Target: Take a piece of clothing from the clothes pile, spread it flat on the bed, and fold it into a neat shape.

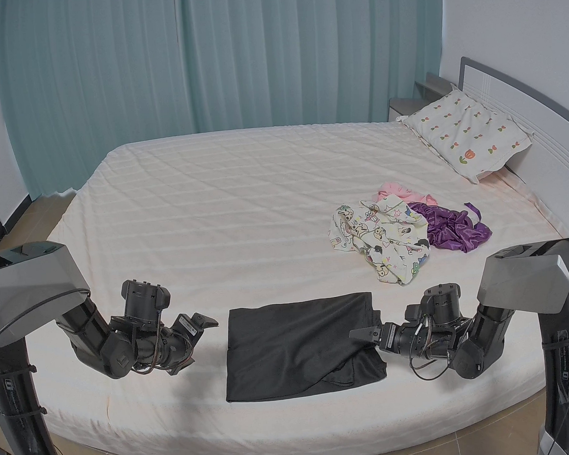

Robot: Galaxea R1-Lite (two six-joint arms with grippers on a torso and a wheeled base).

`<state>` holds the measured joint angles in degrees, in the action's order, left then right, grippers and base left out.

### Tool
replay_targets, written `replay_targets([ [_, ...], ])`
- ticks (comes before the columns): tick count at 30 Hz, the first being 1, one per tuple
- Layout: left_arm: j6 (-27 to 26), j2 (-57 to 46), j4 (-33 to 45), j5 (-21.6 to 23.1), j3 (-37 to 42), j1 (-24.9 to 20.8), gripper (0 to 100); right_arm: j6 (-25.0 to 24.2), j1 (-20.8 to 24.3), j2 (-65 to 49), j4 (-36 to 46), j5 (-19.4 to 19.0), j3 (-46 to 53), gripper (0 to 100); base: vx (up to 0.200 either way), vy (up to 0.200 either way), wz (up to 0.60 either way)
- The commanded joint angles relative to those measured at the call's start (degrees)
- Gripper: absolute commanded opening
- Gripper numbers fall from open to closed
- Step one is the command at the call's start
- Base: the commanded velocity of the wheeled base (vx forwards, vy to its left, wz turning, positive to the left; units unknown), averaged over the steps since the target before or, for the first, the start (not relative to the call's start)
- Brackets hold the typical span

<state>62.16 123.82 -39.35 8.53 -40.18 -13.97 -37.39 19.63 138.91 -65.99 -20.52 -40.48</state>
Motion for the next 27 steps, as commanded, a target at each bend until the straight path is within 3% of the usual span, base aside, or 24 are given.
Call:
replay_targets([
  [1,-0.02,0.11,-0.02,-0.01,0.01,0.00,100,0.47,2.17,-4.26,-1.78,-0.84,4.80,100,0.000,0.000,0.00],
  [8,0.07,0.11,-0.02,-0.01,0.01,0.00,100,5.40,4.89,-5.41,-2.57,-3.13,10.43,100,0.000,0.000,0.00],
  [27,-0.02,0.19,-0.02,-0.01,-0.07,-0.09,100,5.48,8.23,-3.82,-0.55,-3.30,10.34,100,0.000,0.000,0.00],
])
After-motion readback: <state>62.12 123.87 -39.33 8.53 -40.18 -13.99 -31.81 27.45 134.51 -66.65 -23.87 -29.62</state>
